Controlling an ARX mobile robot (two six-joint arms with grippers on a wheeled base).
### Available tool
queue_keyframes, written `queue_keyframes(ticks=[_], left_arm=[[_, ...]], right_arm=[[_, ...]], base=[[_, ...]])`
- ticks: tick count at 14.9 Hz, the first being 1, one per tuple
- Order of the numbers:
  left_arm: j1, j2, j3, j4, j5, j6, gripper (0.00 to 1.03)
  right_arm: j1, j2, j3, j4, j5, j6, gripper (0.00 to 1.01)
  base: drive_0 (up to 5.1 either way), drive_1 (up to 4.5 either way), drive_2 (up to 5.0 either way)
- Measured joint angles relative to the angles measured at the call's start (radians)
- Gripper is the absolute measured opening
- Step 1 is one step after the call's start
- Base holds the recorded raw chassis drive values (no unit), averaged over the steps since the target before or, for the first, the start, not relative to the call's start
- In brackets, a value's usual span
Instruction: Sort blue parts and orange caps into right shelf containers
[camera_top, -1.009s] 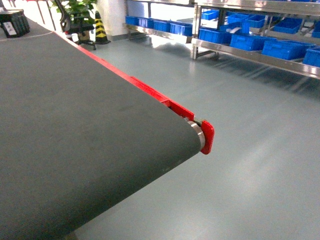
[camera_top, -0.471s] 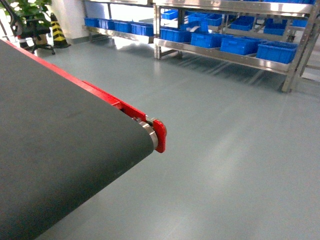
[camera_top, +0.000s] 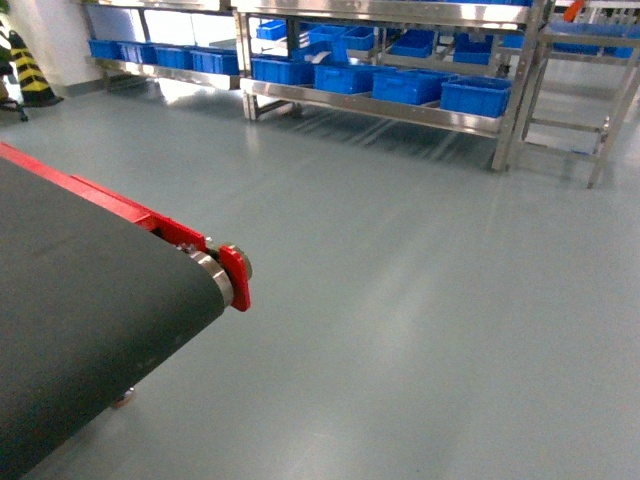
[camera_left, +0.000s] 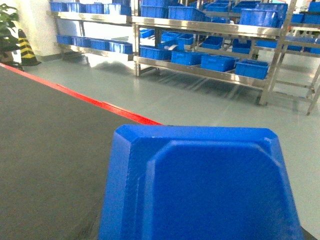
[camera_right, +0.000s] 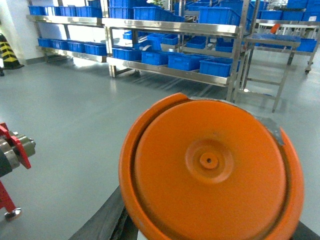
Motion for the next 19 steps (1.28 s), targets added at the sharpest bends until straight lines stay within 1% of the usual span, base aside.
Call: queue_keyframes(ticks=[19], left_arm=[[0.0, 0.0, 0.0, 0.0, 0.0, 0.0, 0.42]], right_arm=[[0.0, 0.0, 0.0, 0.0, 0.0, 0.0, 0.45]], base=[[-1.6, -1.57, -1.6]])
